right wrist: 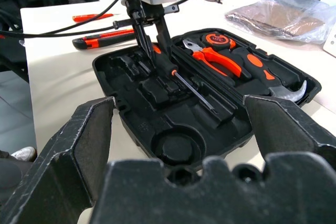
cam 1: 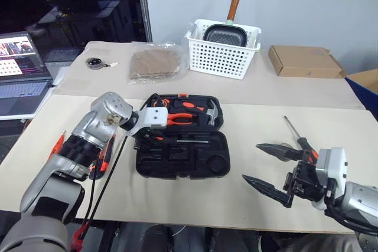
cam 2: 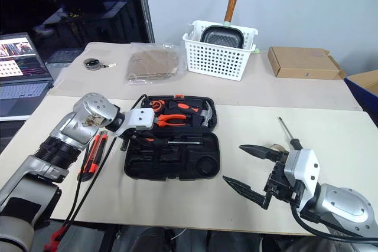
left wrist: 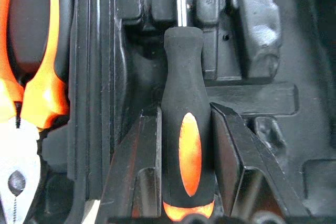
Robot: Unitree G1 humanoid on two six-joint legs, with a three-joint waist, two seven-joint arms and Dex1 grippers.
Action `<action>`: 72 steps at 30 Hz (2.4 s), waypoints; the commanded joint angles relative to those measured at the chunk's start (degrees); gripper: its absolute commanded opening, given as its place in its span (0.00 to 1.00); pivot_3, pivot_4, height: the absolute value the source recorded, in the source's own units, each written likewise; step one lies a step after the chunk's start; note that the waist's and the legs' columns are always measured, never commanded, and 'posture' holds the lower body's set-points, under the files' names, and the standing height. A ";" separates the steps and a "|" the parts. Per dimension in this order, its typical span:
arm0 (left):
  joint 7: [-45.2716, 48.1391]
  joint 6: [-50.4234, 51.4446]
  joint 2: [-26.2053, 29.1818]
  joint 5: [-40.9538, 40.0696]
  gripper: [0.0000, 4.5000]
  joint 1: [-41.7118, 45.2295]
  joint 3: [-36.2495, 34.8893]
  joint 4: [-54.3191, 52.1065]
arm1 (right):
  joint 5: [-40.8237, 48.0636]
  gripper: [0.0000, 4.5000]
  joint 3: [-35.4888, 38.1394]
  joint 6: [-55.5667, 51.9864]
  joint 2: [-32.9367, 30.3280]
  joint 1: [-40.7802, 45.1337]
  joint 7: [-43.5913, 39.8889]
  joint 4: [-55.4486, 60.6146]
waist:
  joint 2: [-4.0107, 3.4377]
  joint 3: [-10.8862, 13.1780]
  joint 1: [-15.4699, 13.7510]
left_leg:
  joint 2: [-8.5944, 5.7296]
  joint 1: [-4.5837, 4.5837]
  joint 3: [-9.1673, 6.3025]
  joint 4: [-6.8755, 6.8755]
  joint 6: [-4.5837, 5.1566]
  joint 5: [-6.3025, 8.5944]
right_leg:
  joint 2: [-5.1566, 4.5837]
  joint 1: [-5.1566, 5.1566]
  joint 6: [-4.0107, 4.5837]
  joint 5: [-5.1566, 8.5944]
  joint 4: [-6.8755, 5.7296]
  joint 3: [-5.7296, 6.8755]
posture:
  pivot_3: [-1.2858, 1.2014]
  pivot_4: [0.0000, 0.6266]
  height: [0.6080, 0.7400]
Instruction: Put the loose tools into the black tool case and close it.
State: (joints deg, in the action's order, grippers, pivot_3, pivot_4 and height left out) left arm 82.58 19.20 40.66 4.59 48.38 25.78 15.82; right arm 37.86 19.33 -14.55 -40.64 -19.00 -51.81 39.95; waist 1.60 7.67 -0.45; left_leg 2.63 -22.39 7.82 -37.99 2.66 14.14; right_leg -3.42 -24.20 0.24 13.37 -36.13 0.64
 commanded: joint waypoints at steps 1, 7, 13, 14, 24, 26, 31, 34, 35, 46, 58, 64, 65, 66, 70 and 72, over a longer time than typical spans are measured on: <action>-1.94 0.33 0.31 1.64 0.19 0.76 -0.88 1.81 | 0.43 1.00 3.15 2.05 -0.27 -0.85 -1.37 0.40 | 0.00 0.00 -0.07 | 0.00 0.00 0.00 0.00 0.00 0.00 | 0.00 0.00 0.01 0.00 0.00 0.00 | 0.52 0.24 1.00; -2.27 0.12 0.76 2.48 0.19 1.09 -0.53 3.28 | 0.45 1.00 5.03 2.07 -0.66 -1.37 -2.81 -0.36 | 0.00 0.00 -0.07 | -0.01 0.05 0.00 0.00 0.00 0.00 | -0.01 0.03 0.00 0.00 -0.03 0.00 | 0.52 0.24 1.00; -3.78 -1.99 0.35 4.50 0.19 2.30 0.27 6.76 | 0.48 1.00 5.47 1.65 -0.64 -1.03 -3.08 -0.38 | 0.00 0.00 -0.02 | 0.01 0.13 0.00 0.00 -0.01 -0.01 | 0.03 0.05 0.01 0.00 -0.09 -0.04 | 0.52 0.24 1.00; -3.99 -2.27 0.19 4.80 0.19 2.75 0.37 7.55 | 0.47 1.00 5.46 1.61 -0.65 -1.00 -3.09 -0.36 | 0.00 0.00 -0.04 | 0.01 0.13 -0.01 -0.01 -0.02 -0.02 | 0.03 0.05 0.01 0.00 -0.10 -0.04 | 0.52 0.24 1.00; -5.19 -9.59 -0.75 8.52 0.19 5.40 1.39 12.67 | 0.48 1.00 5.09 1.37 -0.48 -0.95 -2.60 0.16 | 0.00 0.00 -0.03 | 0.01 0.12 -0.01 -0.01 -0.03 -0.02 | 0.04 0.04 0.10 -0.06 -0.08 -0.05 | 0.52 0.24 1.00; -6.04 -11.82 -0.90 9.49 0.19 5.26 1.49 13.16 | 0.40 1.00 4.98 1.48 -0.33 -1.14 -2.57 0.23 | 0.00 0.00 -0.05 | 0.00 0.12 -0.01 -0.01 -0.03 -0.02 | 0.03 0.05 0.11 -0.06 -0.08 -0.05 | 0.52 0.24 1.00; -6.95 -14.22 -0.21 8.62 0.51 4.80 -1.08 11.31 | 0.18 1.00 4.72 1.69 -0.06 -1.62 -2.57 0.40 | -0.03 -0.04 -0.17 | 0.01 0.12 -0.01 -0.01 -0.03 -0.03 | 0.03 0.06 0.15 -0.09 -0.09 -0.04 | 0.52 0.24 1.00; -5.11 -9.00 1.83 3.57 0.63 2.32 -6.60 3.11 | 0.23 1.00 4.74 1.68 0.06 -1.89 -2.50 0.69 | -0.10 -0.08 -0.23 | 0.00 0.14 -0.01 -0.04 -0.03 -0.03 | 0.00 0.08 0.14 -0.09 -0.12 -0.04 | 0.52 0.24 1.00; -4.61 -6.13 2.69 1.72 0.63 1.06 -8.63 -0.19 | 0.19 1.00 4.75 1.74 0.10 -2.01 -2.55 0.71 | -0.10 -0.08 -0.21 | 0.03 0.11 -0.01 -0.04 -0.04 -0.04 | 0.01 0.04 0.13 -0.09 -0.11 -0.04 | 0.52 0.24 1.00; -30.93 22.43 -13.68 -14.25 0.14 -19.78 -30.68 -27.01 | -0.80 1.00 2.77 1.78 1.23 0.63 -1.76 -1.37 | -0.13 -0.10 -0.28 | 0.01 0.09 -0.06 -0.10 -0.04 -0.03 | -0.07 0.13 -0.01 -0.01 -0.11 -0.06 | 0.52 0.24 1.00; -50.67 11.11 -24.72 -9.48 0.00 -29.11 -26.16 -20.74 | -0.83 1.00 3.81 0.86 0.59 0.54 0.05 -0.52 | -0.14 -0.13 0.12 | 0.01 0.21 -0.16 -0.07 -0.19 -0.12 | 0.00 0.22 0.11 -0.17 -0.12 -0.16 | 0.52 0.24 1.00; -51.08 3.69 -22.44 -5.62 0.00 -30.92 -20.90 -12.60 | -1.15 1.00 4.45 1.34 0.60 -0.32 0.38 -0.48 | -0.26 -0.38 -0.18 | -0.01 0.29 -0.16 -0.07 -0.19 -0.11 | -0.03 0.33 0.12 -0.17 -0.08 -0.11 | 0.52 0.24 1.00; -51.46 2.75 -22.22 -4.83 0.00 -30.81 -20.12 -10.75 | -1.31 1.00 4.50 1.49 0.62 -0.43 0.39 -0.53 | -0.30 -0.51 -0.17 | 0.00 0.37 -0.16 -0.07 -0.19 -0.11 | -0.04 0.41 0.12 -0.17 -0.07 -0.11 | 0.52 0.24 1.00; -51.74 1.99 -22.05 -4.35 0.00 -30.72 -19.59 -9.41 | -1.42 1.00 4.55 1.58 0.63 -0.51 0.39 -0.54 | -0.37 -0.67 -0.13 | 0.00 0.41 -0.16 -0.07 -0.19 -0.11 | -0.04 0.47 0.11 -0.16 -0.06 -0.11 | 0.52 0.24 1.00; -52.46 -1.80 -20.13 0.80 0.00 -28.80 -14.65 -2.11 | -2.01 1.00 4.97 0.83 0.52 -1.18 1.14 -0.31 | -0.33 -1.06 -0.23 | 0.02 1.04 -0.17 -0.05 -0.18 -0.06 | -0.07 1.09 -0.17 0.04 0.05 -0.06 | 0.52 0.24 1.00; -52.81 -2.36 -20.02 1.10 0.00 -27.93 -14.32 -0.98 | -2.33 1.00 5.35 -0.39 0.36 -1.11 2.68 -0.23 | -0.54 -1.37 -0.26 | 0.02 1.21 -0.15 -0.05 -0.40 0.07 | -0.14 1.21 -0.06 0.19 0.05 -0.10 | 0.52 0.24 1.00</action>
State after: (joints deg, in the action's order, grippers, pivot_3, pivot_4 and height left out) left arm 30.30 15.11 20.07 3.00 22.23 9.71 9.04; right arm 35.58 22.97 -14.37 -39.80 -20.53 -50.55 38.08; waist 1.07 6.30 -0.71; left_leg 2.67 -21.09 7.65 -38.04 2.13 14.28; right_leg -3.62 -22.88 0.31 13.64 -36.09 0.53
